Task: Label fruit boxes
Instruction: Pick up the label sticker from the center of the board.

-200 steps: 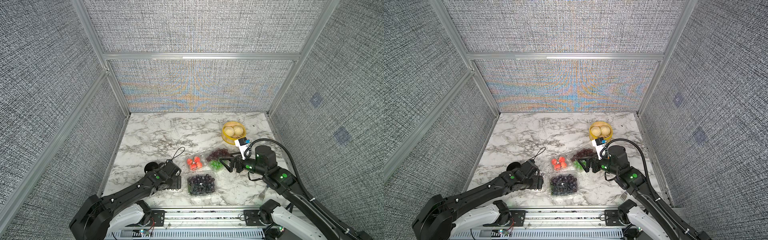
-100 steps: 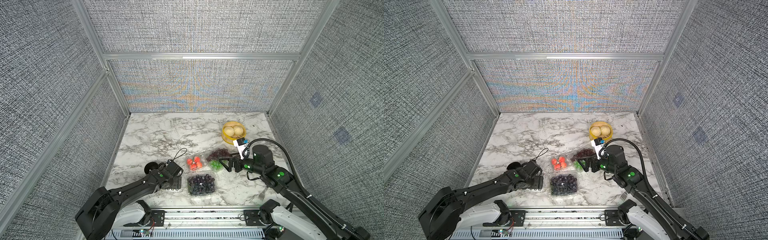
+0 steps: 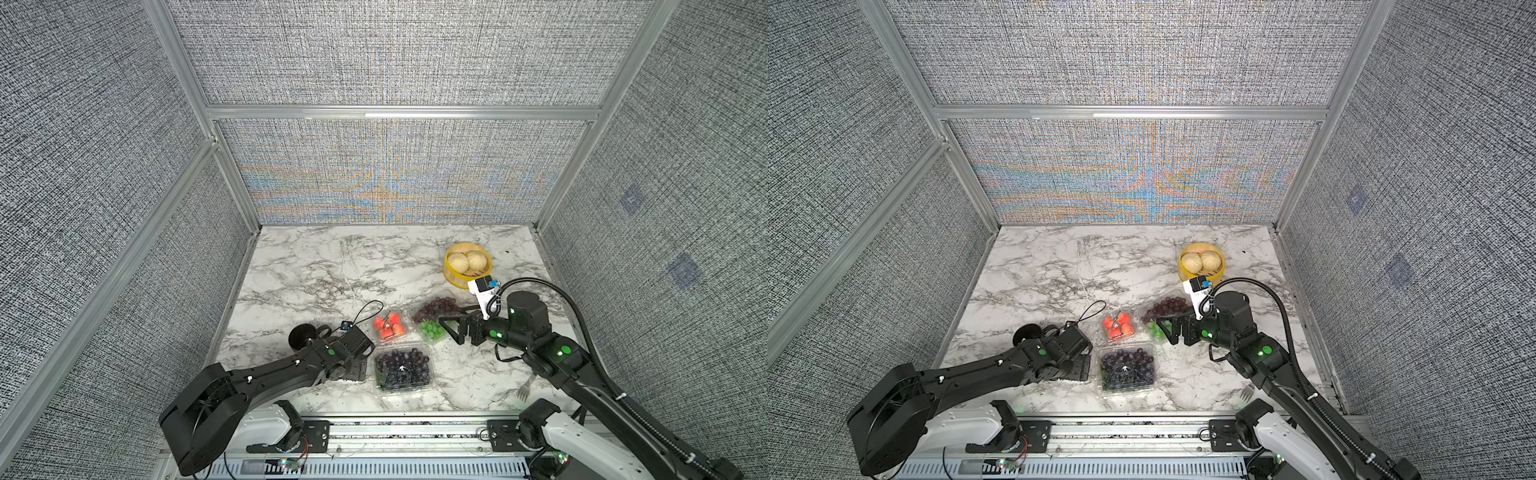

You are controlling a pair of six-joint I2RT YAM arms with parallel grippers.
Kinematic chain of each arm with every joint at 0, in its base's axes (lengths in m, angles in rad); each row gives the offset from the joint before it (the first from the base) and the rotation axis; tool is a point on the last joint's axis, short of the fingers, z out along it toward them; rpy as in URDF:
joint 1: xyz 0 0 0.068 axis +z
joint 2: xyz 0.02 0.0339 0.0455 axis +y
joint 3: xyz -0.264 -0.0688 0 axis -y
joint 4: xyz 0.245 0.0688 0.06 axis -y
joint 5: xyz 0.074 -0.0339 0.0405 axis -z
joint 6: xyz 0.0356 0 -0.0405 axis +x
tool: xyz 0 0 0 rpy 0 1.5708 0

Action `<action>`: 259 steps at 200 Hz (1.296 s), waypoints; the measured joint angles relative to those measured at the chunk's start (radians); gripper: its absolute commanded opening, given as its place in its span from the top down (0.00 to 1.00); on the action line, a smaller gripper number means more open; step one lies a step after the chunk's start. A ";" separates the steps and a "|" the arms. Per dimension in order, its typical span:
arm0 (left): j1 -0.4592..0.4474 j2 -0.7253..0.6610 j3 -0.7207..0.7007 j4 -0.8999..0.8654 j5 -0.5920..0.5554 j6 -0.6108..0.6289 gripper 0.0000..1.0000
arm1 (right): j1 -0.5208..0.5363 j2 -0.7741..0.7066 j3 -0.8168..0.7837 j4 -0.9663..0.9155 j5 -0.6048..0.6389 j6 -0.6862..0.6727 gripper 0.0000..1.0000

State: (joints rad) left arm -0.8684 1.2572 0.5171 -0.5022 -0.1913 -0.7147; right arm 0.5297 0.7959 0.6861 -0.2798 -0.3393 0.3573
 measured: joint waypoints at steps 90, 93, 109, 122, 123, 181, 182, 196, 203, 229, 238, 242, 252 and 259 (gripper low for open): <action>-0.015 0.132 0.064 0.046 -0.045 -0.053 0.50 | 0.000 -0.054 -0.018 0.000 0.003 0.000 0.01; -0.015 0.135 0.066 0.048 -0.047 -0.055 0.51 | 0.000 -0.055 -0.018 0.000 0.003 0.000 0.01; -0.016 0.146 0.078 0.044 -0.049 -0.066 0.56 | 0.000 -0.060 -0.022 0.000 0.003 0.000 0.01; -0.015 0.157 0.107 0.014 -0.056 -0.083 0.57 | 0.000 -0.063 -0.024 0.000 0.003 0.001 0.01; -0.015 0.158 0.109 0.012 -0.058 -0.083 0.57 | 0.000 -0.063 -0.024 0.000 0.003 0.001 0.01; -0.014 0.159 0.155 -0.108 -0.087 -0.071 0.64 | 0.000 -0.064 -0.027 0.000 0.002 0.008 0.01; -0.014 0.159 0.156 -0.109 -0.088 -0.071 0.64 | 0.000 -0.064 -0.027 0.000 0.002 0.008 0.01; -0.013 0.151 0.175 -0.127 -0.095 -0.061 0.64 | 0.000 -0.064 -0.028 0.000 -0.002 0.009 0.01; -0.013 0.142 0.184 -0.133 -0.097 -0.055 0.65 | 0.000 -0.064 -0.030 0.005 -0.006 0.012 0.01; -0.013 0.091 0.224 -0.143 -0.103 -0.032 0.68 | 0.005 -0.038 -0.029 0.006 -0.037 0.026 0.01; -0.012 0.076 0.236 -0.143 -0.109 -0.016 0.69 | 0.013 -0.013 -0.020 0.008 -0.057 0.034 0.01; -0.012 0.073 0.240 -0.142 -0.112 -0.014 0.69 | 0.016 -0.005 -0.017 0.008 -0.063 0.036 0.02; -0.009 0.071 0.248 -0.140 -0.122 0.000 0.70 | 0.028 0.012 -0.010 0.009 -0.078 0.037 0.01; -0.007 0.075 0.250 -0.138 -0.124 0.007 0.70 | 0.036 0.021 -0.006 0.013 -0.085 0.038 0.01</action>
State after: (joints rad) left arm -0.8753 1.3319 0.7673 -0.6407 -0.3153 -0.7074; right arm 0.5655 0.8173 0.6796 -0.2672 -0.4248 0.3950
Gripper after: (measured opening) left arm 0.302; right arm 0.985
